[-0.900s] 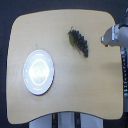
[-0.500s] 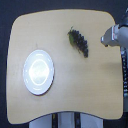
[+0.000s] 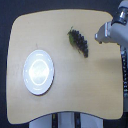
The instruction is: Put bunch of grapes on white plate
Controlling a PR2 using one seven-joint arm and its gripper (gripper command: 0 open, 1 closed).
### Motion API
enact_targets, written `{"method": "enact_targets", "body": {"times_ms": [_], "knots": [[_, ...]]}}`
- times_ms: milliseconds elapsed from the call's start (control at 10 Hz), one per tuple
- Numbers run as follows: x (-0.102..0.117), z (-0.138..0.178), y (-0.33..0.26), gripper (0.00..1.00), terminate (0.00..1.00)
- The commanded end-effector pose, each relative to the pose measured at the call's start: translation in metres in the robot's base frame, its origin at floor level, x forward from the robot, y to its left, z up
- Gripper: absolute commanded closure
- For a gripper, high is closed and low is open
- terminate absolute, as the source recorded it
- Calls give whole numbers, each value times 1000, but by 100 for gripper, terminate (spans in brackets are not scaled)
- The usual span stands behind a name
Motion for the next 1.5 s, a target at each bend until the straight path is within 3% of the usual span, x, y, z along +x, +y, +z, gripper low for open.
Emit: {"method": "enact_targets", "body": {"times_ms": [0, 400, 1400], "knots": [[52, -10, 67, 0, 0], [75, -38, 103, 0, 0], [99, -116, 148, 0, 0]]}}
